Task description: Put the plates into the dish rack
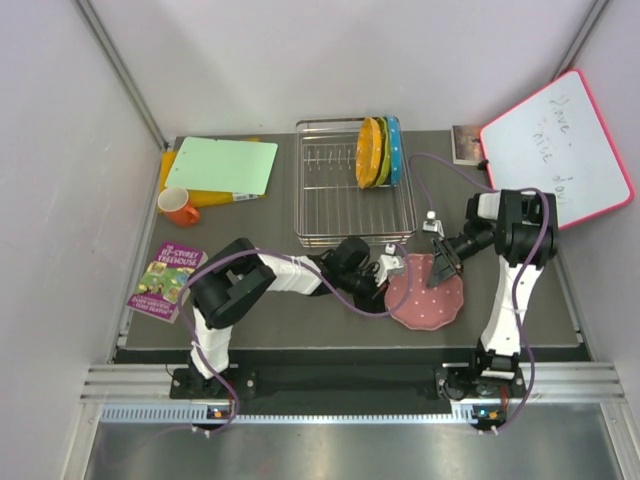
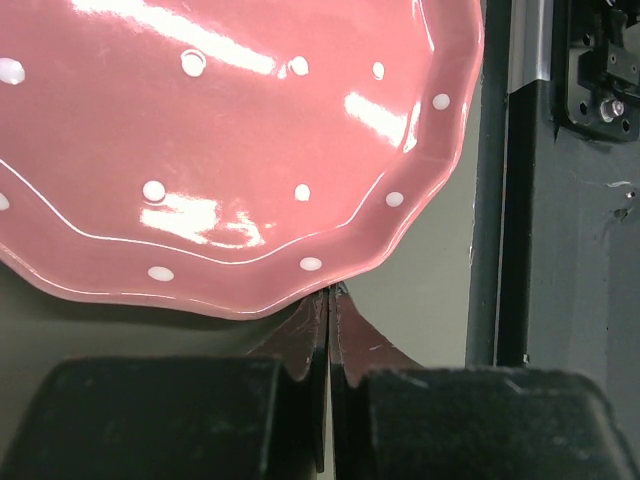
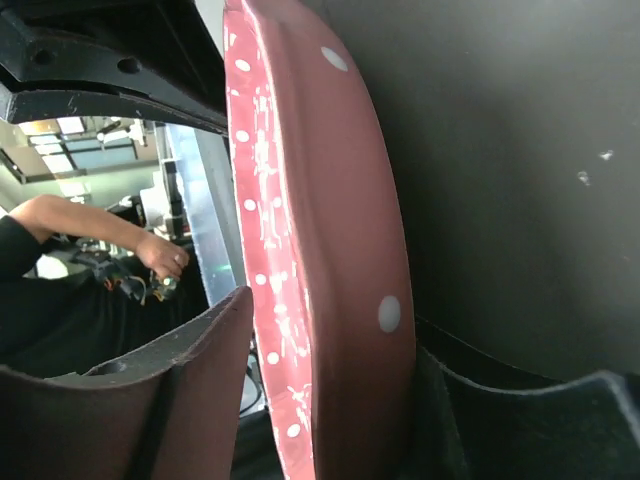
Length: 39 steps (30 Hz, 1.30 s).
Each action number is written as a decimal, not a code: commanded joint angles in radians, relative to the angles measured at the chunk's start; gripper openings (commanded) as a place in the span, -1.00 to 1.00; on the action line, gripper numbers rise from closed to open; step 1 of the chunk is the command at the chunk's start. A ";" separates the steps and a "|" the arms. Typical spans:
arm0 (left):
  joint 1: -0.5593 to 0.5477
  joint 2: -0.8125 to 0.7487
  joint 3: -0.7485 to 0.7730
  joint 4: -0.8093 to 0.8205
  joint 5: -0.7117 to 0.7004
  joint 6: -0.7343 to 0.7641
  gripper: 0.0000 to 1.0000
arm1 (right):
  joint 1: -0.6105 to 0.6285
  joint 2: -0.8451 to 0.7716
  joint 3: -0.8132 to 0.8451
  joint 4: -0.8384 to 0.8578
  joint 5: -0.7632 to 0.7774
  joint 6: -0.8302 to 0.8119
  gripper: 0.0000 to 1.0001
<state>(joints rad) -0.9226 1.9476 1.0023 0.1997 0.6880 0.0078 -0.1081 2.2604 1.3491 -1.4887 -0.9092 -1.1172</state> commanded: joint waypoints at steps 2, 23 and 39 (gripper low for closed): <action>0.007 0.005 -0.002 0.119 -0.202 0.044 -1.00 | 0.024 -0.011 -0.038 0.024 -0.006 -0.089 -0.12; 0.159 -0.617 -0.206 -0.284 -0.341 0.239 -0.33 | -0.021 -0.521 0.044 0.016 0.027 -0.196 -1.00; 0.378 -0.897 -0.289 -0.365 -0.441 0.282 -0.35 | 0.324 -0.576 0.656 0.348 -0.215 0.587 -1.00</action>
<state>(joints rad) -0.5831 1.1122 0.7036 -0.1444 0.2779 0.2749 0.1726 1.7363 1.8942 -1.3109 -0.9562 -0.9432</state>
